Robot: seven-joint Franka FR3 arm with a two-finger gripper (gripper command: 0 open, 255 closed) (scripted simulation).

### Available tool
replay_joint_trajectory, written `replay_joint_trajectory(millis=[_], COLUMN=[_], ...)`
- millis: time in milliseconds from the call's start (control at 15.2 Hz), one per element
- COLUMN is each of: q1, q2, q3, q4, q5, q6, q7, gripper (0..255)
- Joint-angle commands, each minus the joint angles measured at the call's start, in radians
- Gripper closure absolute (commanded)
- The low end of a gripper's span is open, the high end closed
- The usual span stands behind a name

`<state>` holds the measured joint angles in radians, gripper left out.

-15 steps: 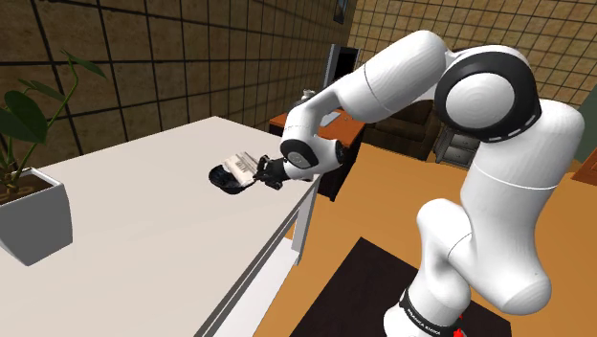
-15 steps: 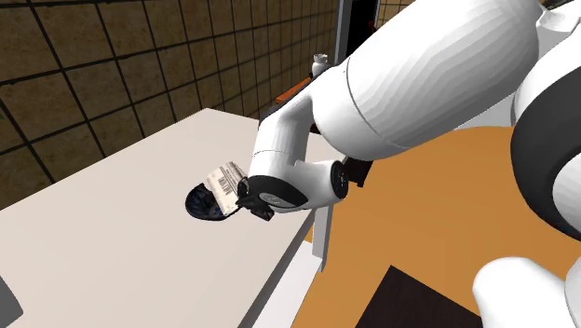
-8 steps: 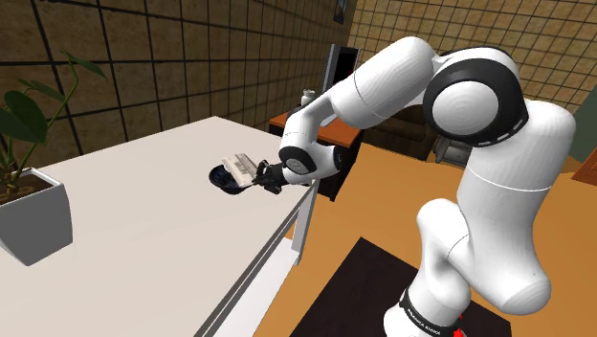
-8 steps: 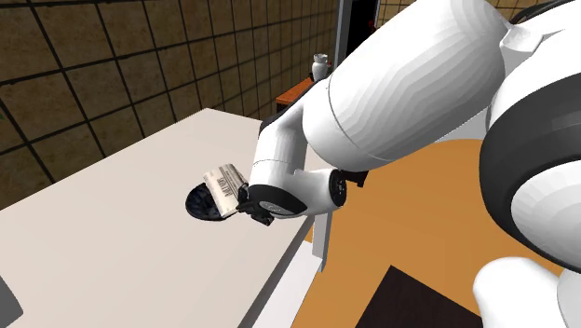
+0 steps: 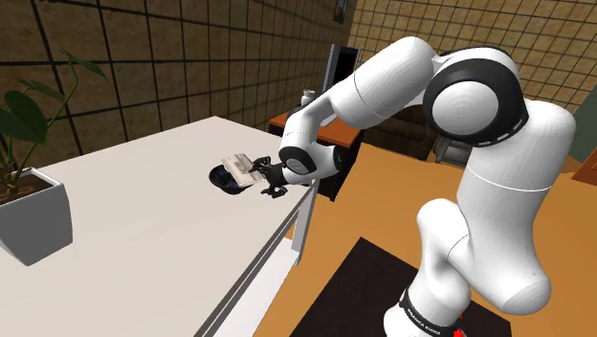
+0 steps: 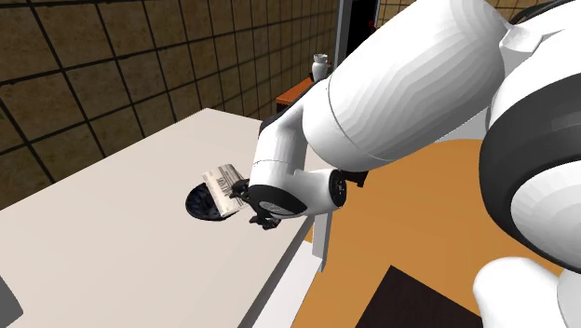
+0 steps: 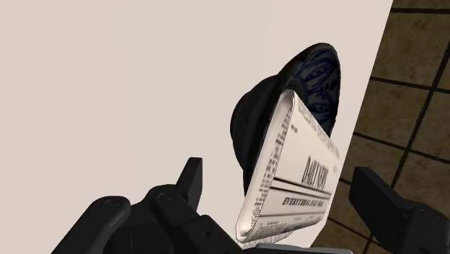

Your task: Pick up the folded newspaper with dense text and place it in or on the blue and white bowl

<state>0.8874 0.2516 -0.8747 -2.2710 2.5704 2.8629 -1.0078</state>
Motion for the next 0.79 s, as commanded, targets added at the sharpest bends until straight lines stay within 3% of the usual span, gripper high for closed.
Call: replay_joint_trajectory(millis=[0, 132, 264, 726], q1=[0.000, 0.055, 0.099, 0.091], q2=[0.000, -0.115, -0.233, -0.233], q3=[0.000, -0.059, -0.115, -0.107], q4=[0.000, -0.050, -0.083, -0.083], q5=[0.000, 0.046, 0.138, 0.138], q6=[0.000, 0.053, 0.112, 0.112], q7=[0.000, -0.115, -0.287, -0.288], gripper=[0, 0, 0, 0])
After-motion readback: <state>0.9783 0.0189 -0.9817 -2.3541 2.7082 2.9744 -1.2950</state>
